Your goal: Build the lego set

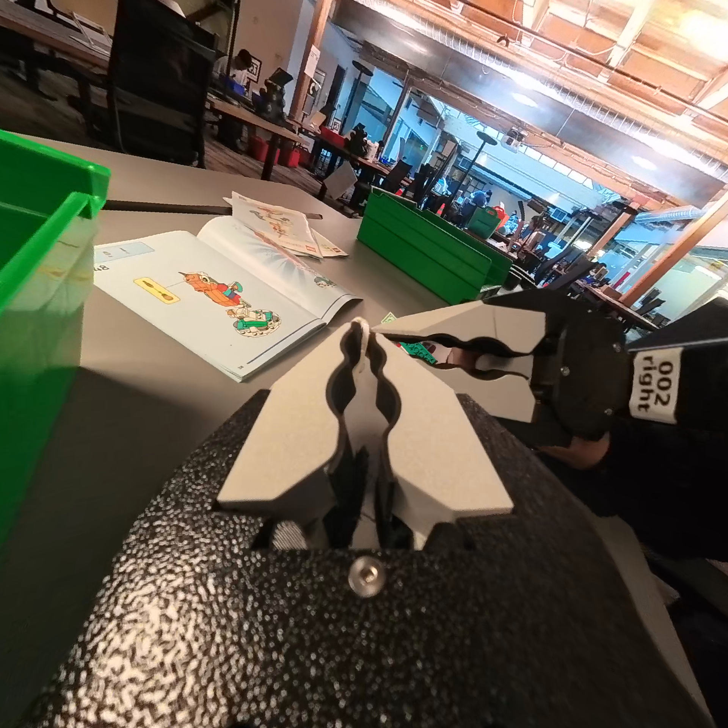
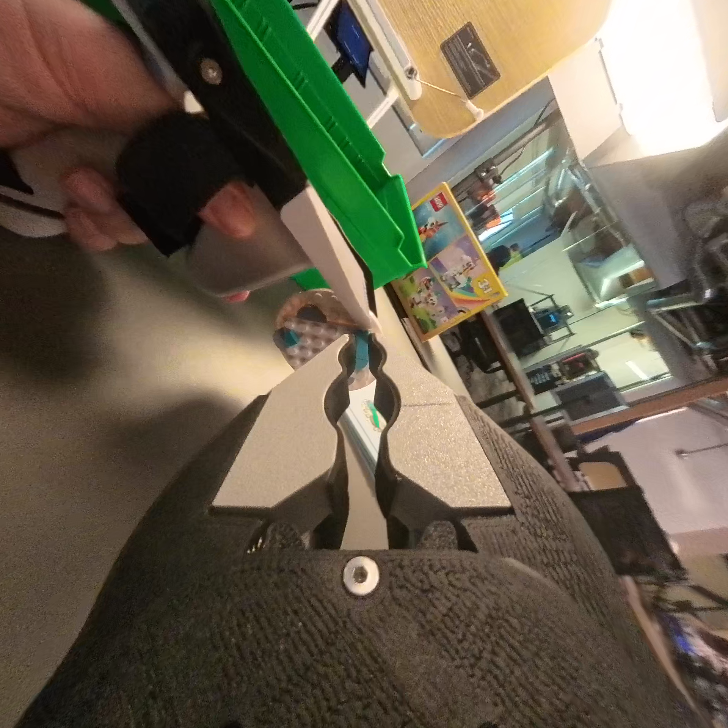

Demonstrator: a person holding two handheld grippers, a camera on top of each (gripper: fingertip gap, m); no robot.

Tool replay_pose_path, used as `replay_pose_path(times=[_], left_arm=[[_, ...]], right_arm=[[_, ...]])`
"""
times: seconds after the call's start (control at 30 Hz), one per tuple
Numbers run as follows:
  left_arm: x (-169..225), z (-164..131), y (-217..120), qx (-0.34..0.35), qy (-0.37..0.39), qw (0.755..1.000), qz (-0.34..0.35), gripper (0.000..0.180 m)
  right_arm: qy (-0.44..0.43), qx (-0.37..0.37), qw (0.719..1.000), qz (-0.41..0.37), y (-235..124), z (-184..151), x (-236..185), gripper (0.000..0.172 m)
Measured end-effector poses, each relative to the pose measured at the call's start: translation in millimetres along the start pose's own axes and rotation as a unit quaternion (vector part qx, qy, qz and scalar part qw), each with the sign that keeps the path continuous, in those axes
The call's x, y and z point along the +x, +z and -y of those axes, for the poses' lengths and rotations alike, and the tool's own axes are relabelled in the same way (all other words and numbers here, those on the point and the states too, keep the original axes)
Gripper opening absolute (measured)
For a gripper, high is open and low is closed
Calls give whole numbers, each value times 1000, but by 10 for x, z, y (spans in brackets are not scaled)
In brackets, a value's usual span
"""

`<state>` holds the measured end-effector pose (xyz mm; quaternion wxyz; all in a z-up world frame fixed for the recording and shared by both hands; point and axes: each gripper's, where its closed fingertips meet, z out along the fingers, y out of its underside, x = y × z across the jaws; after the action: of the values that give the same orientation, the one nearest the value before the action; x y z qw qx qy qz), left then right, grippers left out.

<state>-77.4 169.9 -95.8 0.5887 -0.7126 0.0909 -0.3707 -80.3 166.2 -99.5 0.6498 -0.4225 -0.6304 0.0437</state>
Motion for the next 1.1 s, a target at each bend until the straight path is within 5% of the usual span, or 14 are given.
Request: replay_pose_path(times=[0.73,1.1], left_arm=[[33,-29,25,-1,-32,999,-11,1],[92,-86,65,-23,4,1000,-7,1]], right_arm=[[-214,-15,975,-58,-98,-7,11,4],[-232,-8,971,-57,-233,-32,-29,4]])
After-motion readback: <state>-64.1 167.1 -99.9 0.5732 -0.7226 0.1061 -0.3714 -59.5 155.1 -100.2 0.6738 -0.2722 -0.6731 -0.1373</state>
